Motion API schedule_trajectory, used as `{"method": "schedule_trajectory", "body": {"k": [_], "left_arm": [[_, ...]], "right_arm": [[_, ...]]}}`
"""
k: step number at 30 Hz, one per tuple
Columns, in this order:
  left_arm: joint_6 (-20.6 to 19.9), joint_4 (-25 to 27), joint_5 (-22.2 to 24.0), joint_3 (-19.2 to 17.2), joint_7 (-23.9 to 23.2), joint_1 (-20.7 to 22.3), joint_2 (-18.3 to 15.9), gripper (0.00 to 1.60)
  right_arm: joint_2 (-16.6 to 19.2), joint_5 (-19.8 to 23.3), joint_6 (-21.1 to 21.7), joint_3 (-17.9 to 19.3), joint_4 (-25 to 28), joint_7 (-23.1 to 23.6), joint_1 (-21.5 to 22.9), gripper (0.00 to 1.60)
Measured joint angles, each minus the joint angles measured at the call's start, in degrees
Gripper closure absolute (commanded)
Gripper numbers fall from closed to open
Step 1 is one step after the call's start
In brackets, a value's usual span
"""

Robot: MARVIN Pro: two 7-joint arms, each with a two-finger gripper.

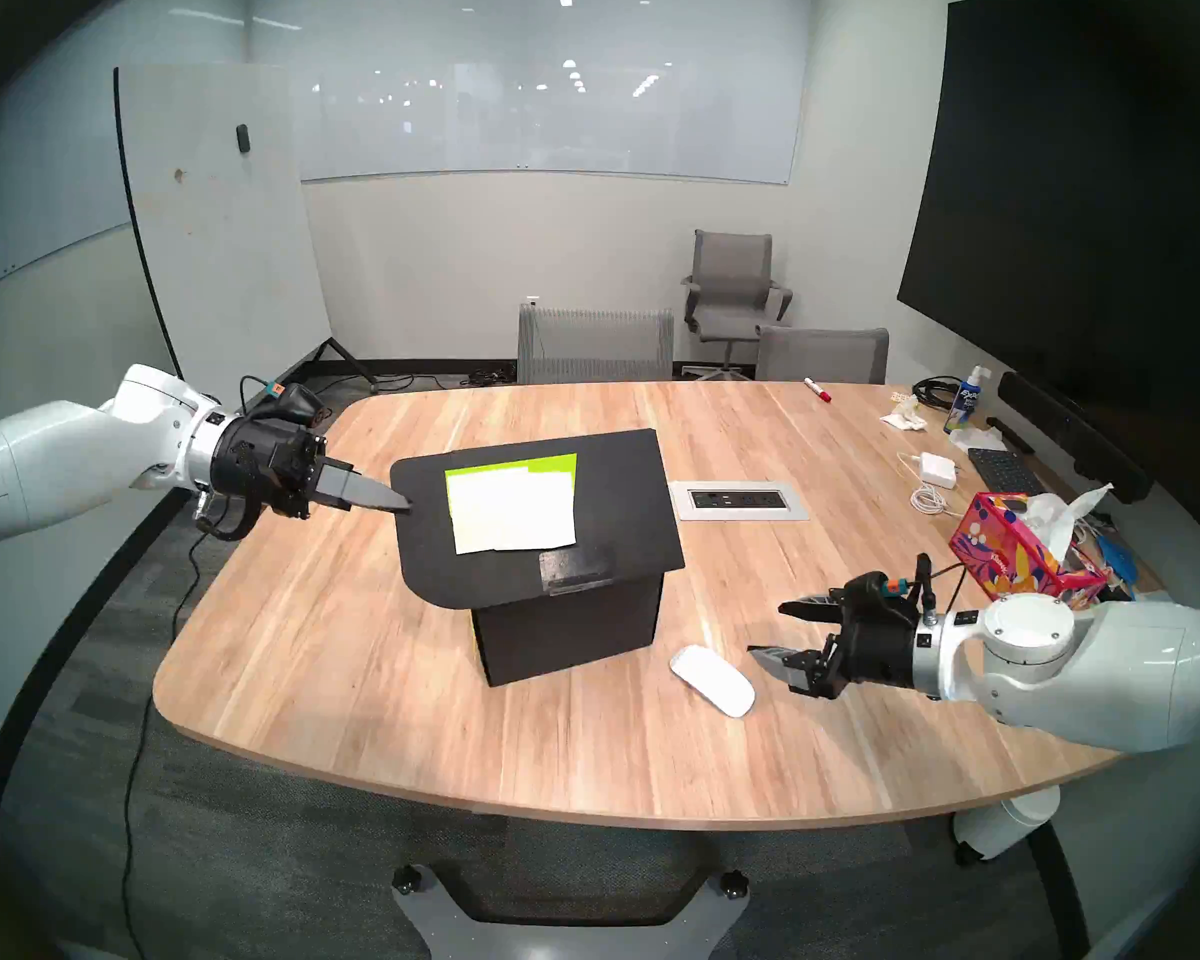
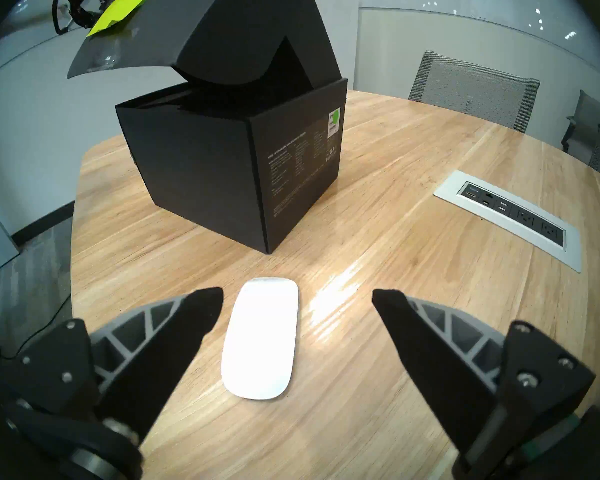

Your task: Open the box and place the mouse inside

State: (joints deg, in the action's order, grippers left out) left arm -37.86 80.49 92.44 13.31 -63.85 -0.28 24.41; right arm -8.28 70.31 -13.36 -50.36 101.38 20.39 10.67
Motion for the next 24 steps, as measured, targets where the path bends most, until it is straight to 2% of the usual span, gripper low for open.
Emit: {"method": "schedule_trajectory", "body": {"k": [11,20,24], "left_arm": [[-0.5,-3.1,-0.9,0.0,-2.5,0.2,1.1,1.6],[-1.4,-3.7,-1.0,0.0,-2.0,0.4,1.3,1.6],[-1.6,-3.6,-1.2,0.0,-1.7,0.5,1.3,1.6]], "right_arm": [[0.0,0.0,0.0,0.0,0.0,0.0,0.0,0.0],[0.0,0.0,0.0,0.0,0.0,0.0,0.0,0.0],[-0.1,0.1,1.3,0.1,-0.3,1.4,0.2,0.0]]}}
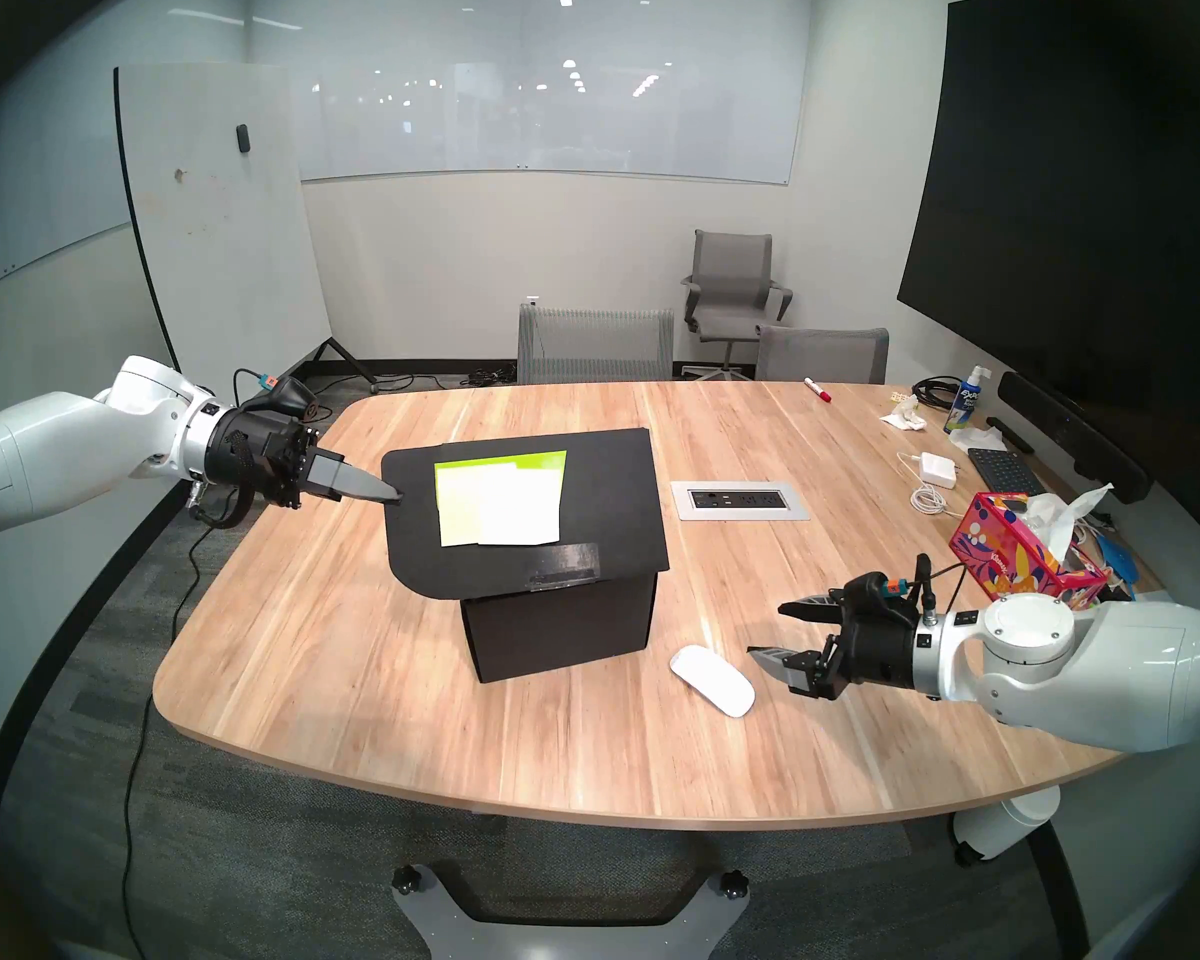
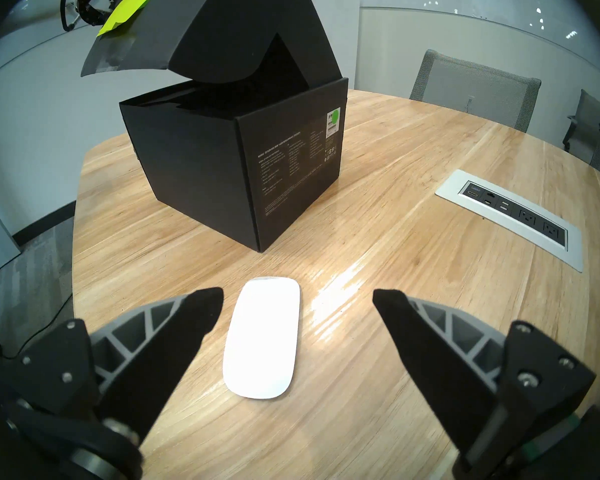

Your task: Open the box and place the mouse inside

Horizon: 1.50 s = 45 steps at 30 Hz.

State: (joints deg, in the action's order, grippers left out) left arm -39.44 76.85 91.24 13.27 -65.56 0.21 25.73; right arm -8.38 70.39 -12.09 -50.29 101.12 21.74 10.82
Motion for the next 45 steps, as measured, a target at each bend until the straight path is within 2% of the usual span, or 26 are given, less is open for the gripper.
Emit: {"method": "schedule_trajectory", "body": {"k": [10,20,26,36,44,45], "left_arm": [[-0.1,1.1,-0.2,0.0,0.2,0.0,-0.3,1.6],[0.2,1.5,-0.3,0.1,0.0,0.0,-0.7,1.6],[0.2,1.7,-0.4,0.1,-0.1,0.0,-0.9,1.6],[0.2,1.9,-0.5,0.2,-0.1,0.0,-1.1,1.6],[0.2,1.9,-0.5,0.2,-0.1,0.0,-1.2,1.6],[0.2,1.9,-0.5,0.2,-0.1,0.0,-1.2,1.6]], "right_arm": [[-1.0,-1.8,7.0,1.2,-1.5,6.0,1.7,0.0],[-0.7,-4.8,7.7,3.1,-1.9,10.4,3.5,0.0],[-1.3,-5.1,7.7,4.4,-4.1,13.6,4.3,0.0],[-6.7,-2.2,6.7,5.9,-11.3,18.6,4.1,0.0],[-12.0,0.5,4.9,7.5,-17.0,21.7,1.9,0.0],[-12.7,0.8,4.7,7.7,-17.6,22.0,1.5,0.43]]}}
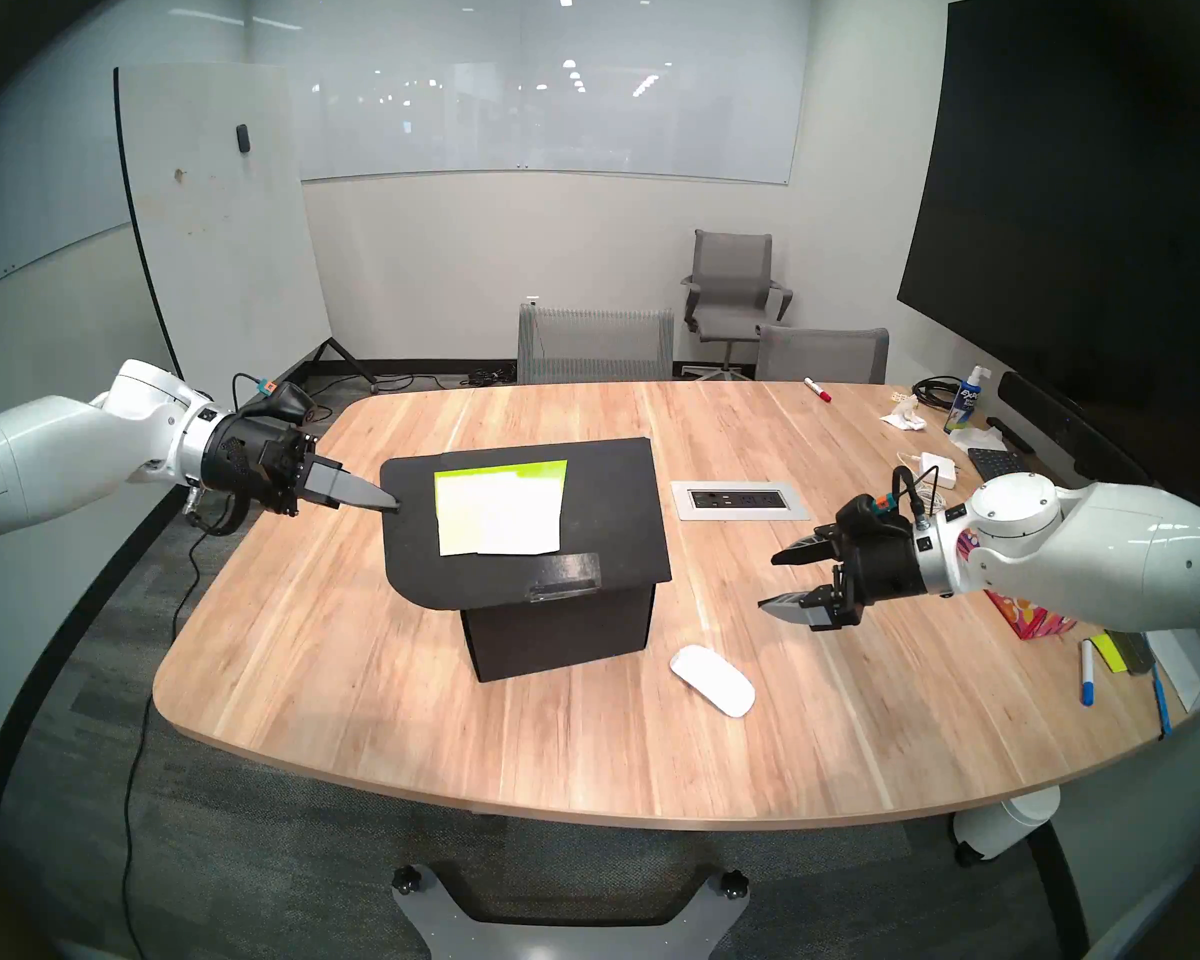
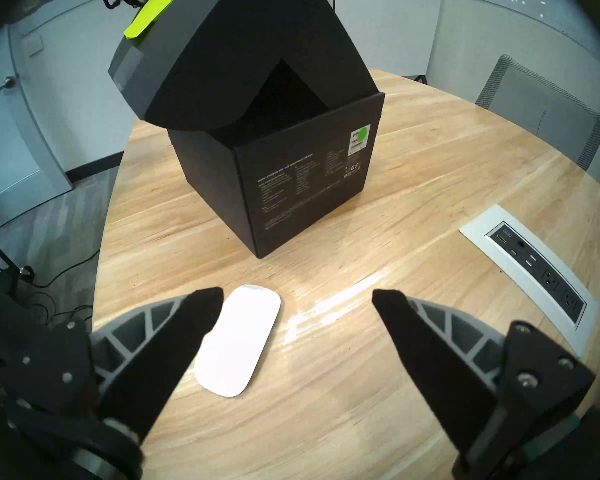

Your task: Open the box and place the mouse inside

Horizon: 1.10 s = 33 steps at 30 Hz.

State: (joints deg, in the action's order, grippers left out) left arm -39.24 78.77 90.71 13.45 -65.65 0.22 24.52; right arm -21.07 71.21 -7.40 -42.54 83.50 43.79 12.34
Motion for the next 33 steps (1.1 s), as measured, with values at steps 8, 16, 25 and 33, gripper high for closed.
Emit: {"method": "schedule_trajectory", "body": {"k": [8,16,25,33], "left_arm": [[-0.1,-0.2,0.0,0.0,0.0,0.0,0.0,1.6],[-0.5,-0.4,0.0,0.0,0.2,0.1,-0.1,1.6],[-1.0,-0.7,0.0,-0.1,0.8,0.2,-0.1,1.6],[-1.6,-1.1,0.0,-0.1,1.4,0.4,-0.1,1.6]], "right_arm": [[-5.5,2.4,-1.7,2.1,-5.0,2.9,-3.3,0.86],[-11.3,4.7,-3.3,3.8,-11.1,7.2,-6.8,1.09],[-16.7,6.8,-4.7,5.2,-17.7,12.2,-9.9,1.02],[-19.9,7.8,-6.0,6.1,-22.5,16.3,-12.0,0.29]]}}
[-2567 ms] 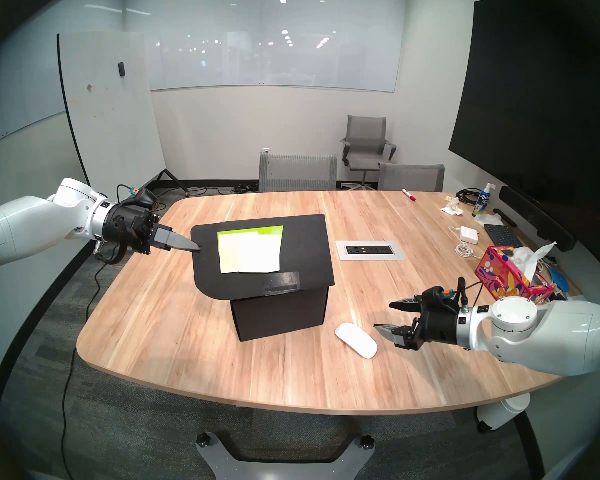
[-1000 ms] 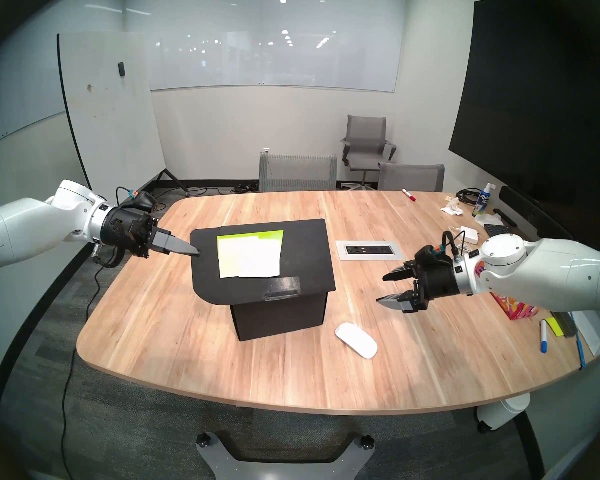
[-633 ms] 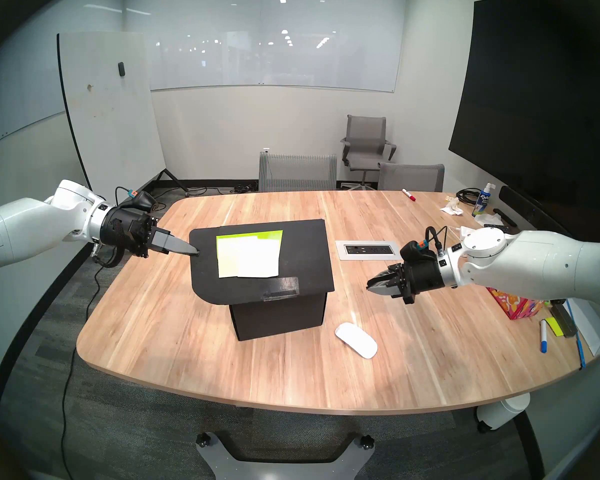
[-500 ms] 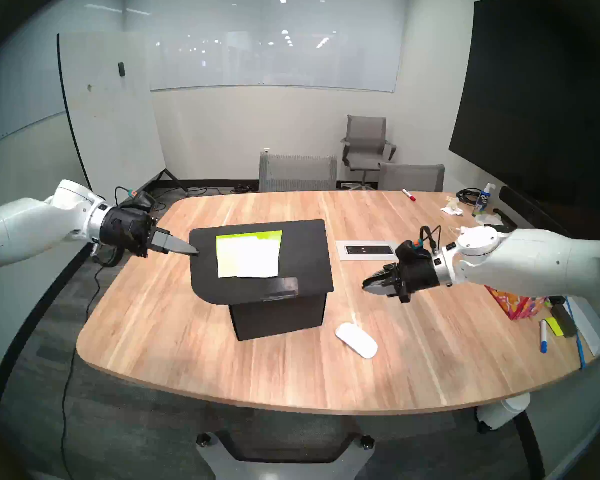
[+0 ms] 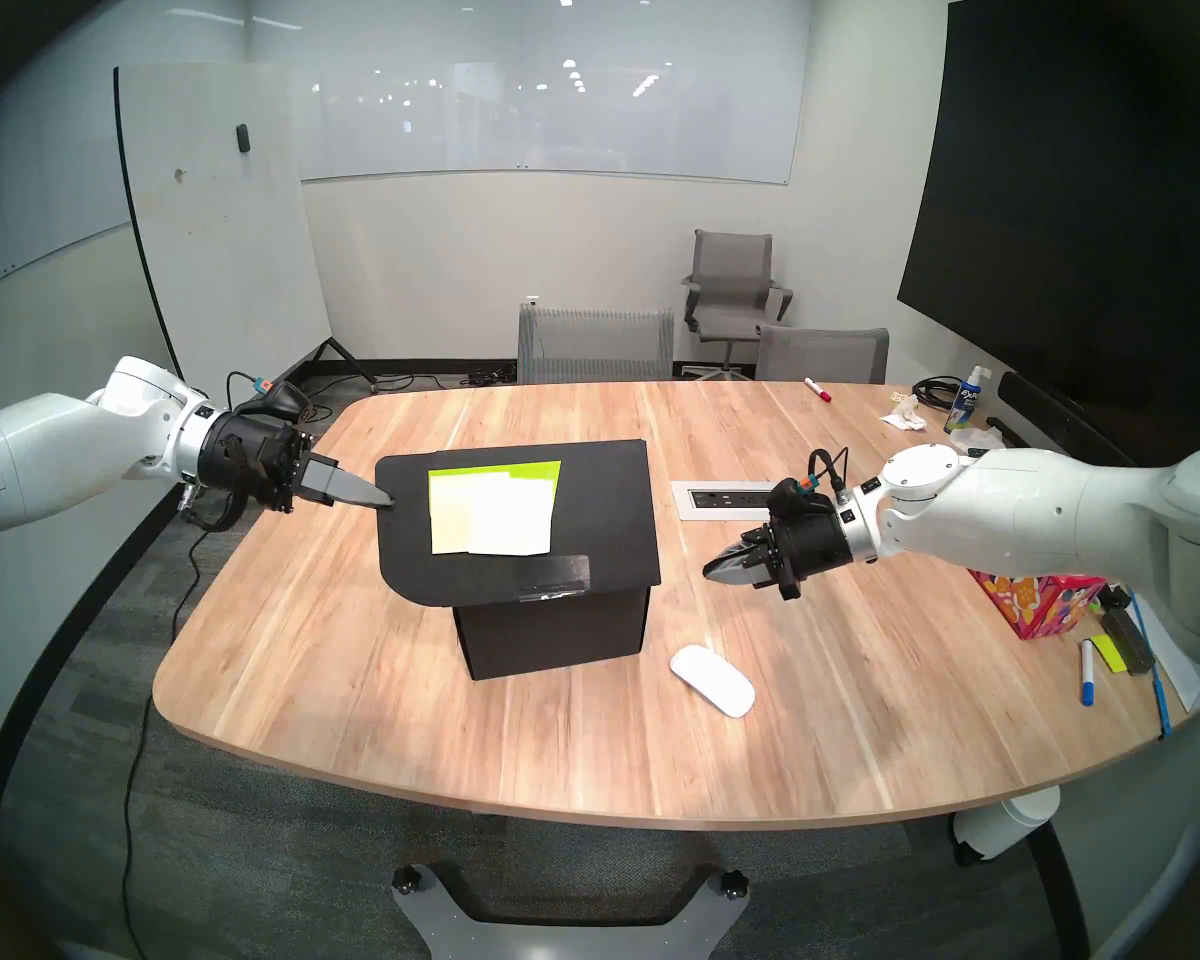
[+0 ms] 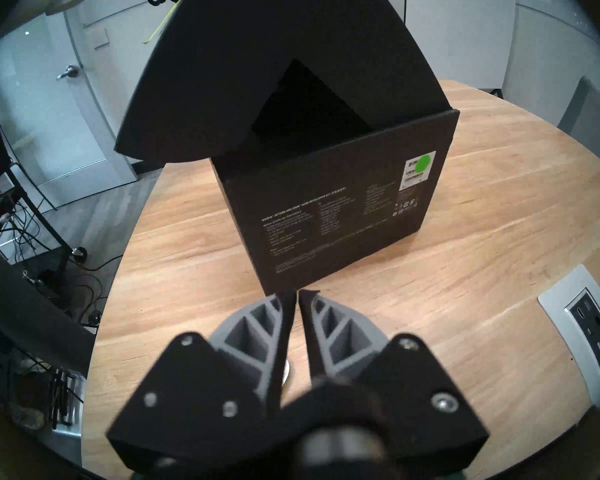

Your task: Open the box and place the mouse inside

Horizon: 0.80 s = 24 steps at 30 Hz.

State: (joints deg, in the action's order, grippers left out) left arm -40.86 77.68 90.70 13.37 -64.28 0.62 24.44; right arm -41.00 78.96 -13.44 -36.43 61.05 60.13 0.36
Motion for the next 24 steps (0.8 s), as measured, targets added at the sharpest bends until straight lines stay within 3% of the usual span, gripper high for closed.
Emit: {"method": "schedule_trajectory", "body": {"k": [1,24], "left_arm": [[-0.1,0.0,0.0,0.0,0.2,0.1,0.0,1.6],[-2.9,3.6,0.5,-0.5,3.0,1.3,-3.5,1.6]], "right_arm": [[-0.7,0.1,-0.2,0.2,-1.1,0.8,-0.4,0.0],[-9.0,0.9,-2.5,2.6,-16.0,11.2,-3.9,0.0]]}}
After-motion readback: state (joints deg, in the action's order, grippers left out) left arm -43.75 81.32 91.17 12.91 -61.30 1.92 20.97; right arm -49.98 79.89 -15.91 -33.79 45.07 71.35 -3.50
